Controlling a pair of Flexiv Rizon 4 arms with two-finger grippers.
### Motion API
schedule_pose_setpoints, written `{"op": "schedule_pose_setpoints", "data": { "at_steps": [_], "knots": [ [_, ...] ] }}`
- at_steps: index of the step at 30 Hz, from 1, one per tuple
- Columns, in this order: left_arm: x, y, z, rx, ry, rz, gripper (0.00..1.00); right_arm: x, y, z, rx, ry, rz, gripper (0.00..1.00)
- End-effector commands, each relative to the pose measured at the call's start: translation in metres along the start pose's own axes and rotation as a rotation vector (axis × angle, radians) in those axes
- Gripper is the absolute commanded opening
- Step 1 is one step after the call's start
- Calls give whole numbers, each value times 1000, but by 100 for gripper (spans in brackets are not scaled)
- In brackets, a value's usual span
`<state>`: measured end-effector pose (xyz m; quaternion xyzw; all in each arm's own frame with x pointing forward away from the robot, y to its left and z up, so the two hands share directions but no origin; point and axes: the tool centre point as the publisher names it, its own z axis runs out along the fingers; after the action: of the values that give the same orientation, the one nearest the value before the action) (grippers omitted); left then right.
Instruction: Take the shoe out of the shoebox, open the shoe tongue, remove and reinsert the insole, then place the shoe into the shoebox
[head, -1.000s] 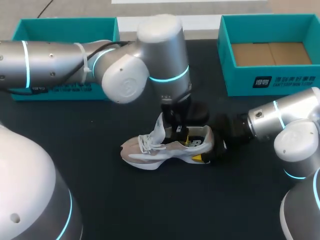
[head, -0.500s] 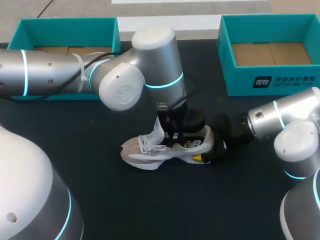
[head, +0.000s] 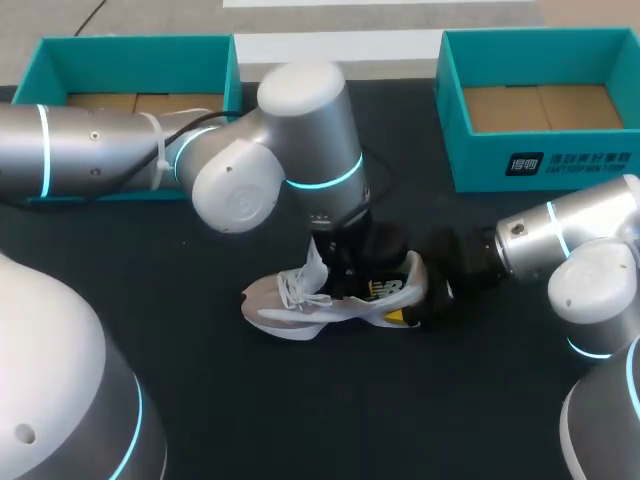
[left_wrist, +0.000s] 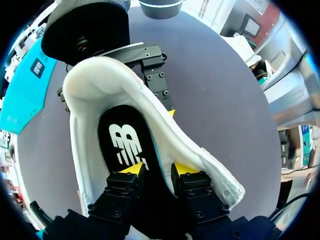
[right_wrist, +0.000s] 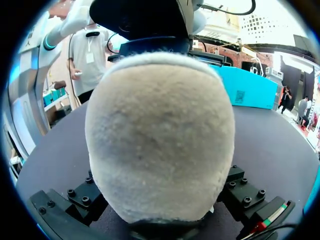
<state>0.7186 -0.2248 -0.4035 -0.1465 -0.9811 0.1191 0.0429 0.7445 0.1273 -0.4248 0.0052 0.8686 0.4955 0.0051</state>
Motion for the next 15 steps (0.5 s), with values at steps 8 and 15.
{"op": "schedule_pose_setpoints", "data": {
  "at_steps": [8, 15],
  "knots": [
    [-2, 7, 24, 15, -168, -18, 73, -2, -2, 3, 3, -2, 1, 0],
    [-9, 10, 36, -11, -217, -25, 31, -2, -2, 3, 3, -2, 1, 0]
  ]
}}
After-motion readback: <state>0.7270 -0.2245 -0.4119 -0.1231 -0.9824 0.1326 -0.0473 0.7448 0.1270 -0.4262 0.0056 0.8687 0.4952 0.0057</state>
